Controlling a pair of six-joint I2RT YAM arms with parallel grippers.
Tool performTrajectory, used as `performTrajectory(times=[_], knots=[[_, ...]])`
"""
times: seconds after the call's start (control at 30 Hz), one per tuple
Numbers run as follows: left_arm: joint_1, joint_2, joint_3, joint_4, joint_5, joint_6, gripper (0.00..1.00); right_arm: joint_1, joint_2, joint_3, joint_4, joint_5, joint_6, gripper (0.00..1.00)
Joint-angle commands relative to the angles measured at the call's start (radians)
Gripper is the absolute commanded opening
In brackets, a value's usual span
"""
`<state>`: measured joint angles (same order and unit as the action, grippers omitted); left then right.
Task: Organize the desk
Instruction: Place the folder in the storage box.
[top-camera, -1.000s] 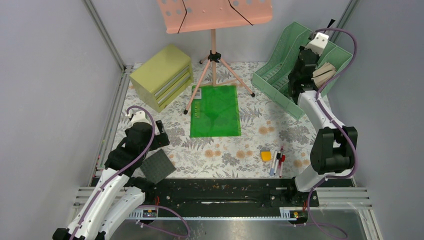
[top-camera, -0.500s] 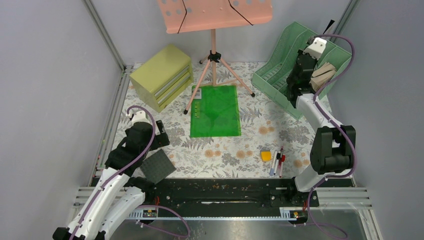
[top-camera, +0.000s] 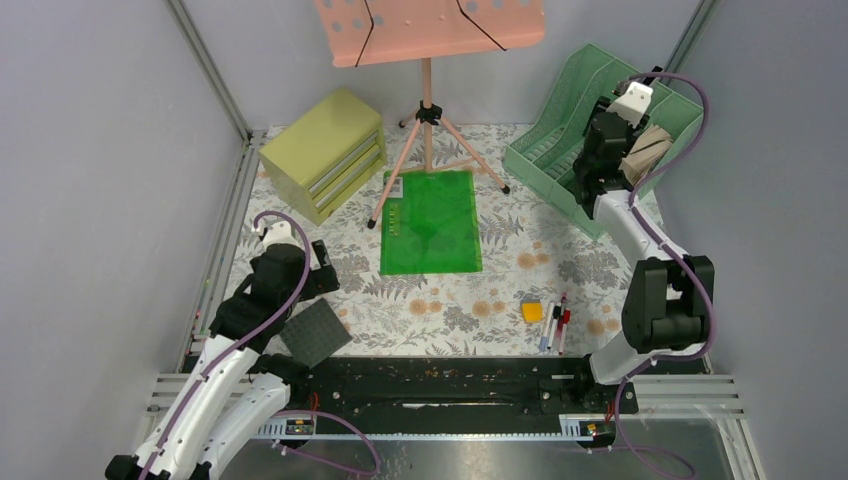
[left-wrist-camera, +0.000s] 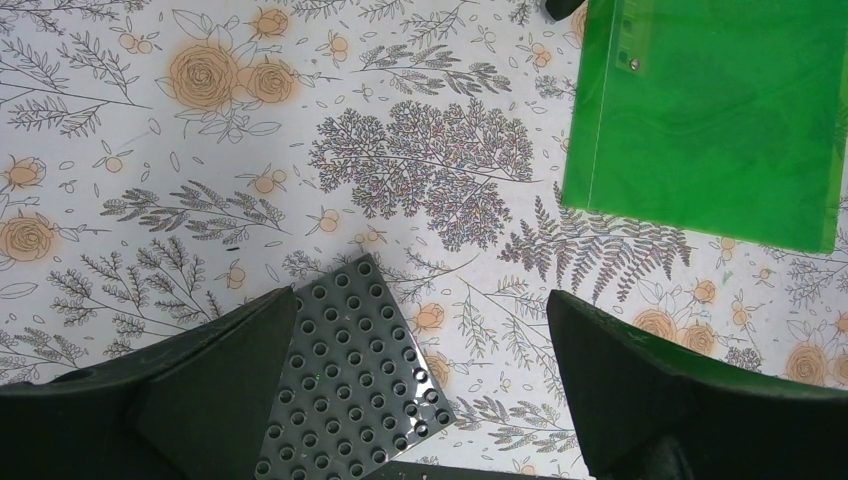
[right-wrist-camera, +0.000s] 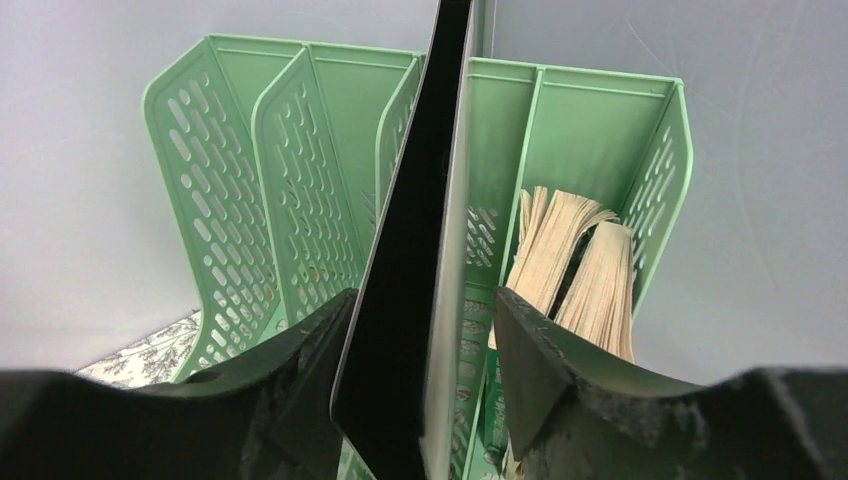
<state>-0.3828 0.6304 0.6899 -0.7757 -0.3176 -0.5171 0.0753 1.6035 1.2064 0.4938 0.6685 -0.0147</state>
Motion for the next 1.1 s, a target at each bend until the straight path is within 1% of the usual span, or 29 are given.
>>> performTrajectory(times=[0.0, 0.23, 0.3, 0.43, 0.47, 0.57, 0.7, 0.83, 0.9, 1.0, 1.07], knots=[[0.002, 0.002, 0.044, 0.021, 0.012, -0.004, 0.99, -0.002, -0.096, 0.012, -0.044, 0.015, 0.058, 0.60], [0.003, -0.007, 0.046, 0.016, -0.020, 0.002, 0.99, 0.000, -0.204, 0.005, -0.203, -0.029, 0.105, 0.68], [0.003, -0.009, 0.052, 0.010, -0.027, 0.002, 0.99, 0.002, -0.239, 0.006, -0.256, -0.048, 0.105, 0.73], [0.003, -0.011, 0.066, 0.000, -0.031, 0.016, 0.99, 0.007, -0.324, -0.017, -0.345, -0.112, 0.126, 0.89], [0.003, -0.007, 0.072, -0.002, -0.028, 0.027, 0.99, 0.009, -0.350, -0.032, -0.355, -0.126, 0.126, 0.91], [0.003, 0.006, 0.095, -0.014, -0.037, 0.054, 0.99, 0.013, -0.428, -0.079, -0.387, -0.150, 0.142, 0.92], [0.002, 0.019, 0.114, -0.026, -0.065, 0.068, 0.99, 0.014, -0.528, -0.123, -0.475, -0.162, 0.201, 0.92], [0.003, 0.003, 0.130, -0.046, -0.104, 0.068, 0.99, 0.014, -0.612, -0.152, -0.613, -0.182, 0.302, 0.93], [0.003, -0.024, 0.129, -0.035, -0.094, 0.089, 0.99, 0.014, -0.648, -0.166, -0.675, -0.214, 0.334, 0.95], [0.003, -0.066, 0.110, -0.011, -0.036, 0.119, 0.99, 0.014, -0.702, -0.200, -0.750, -0.288, 0.371, 0.99], [0.002, -0.081, 0.097, 0.004, -0.002, 0.120, 0.99, 0.014, -0.730, -0.228, -0.792, -0.353, 0.376, 1.00]])
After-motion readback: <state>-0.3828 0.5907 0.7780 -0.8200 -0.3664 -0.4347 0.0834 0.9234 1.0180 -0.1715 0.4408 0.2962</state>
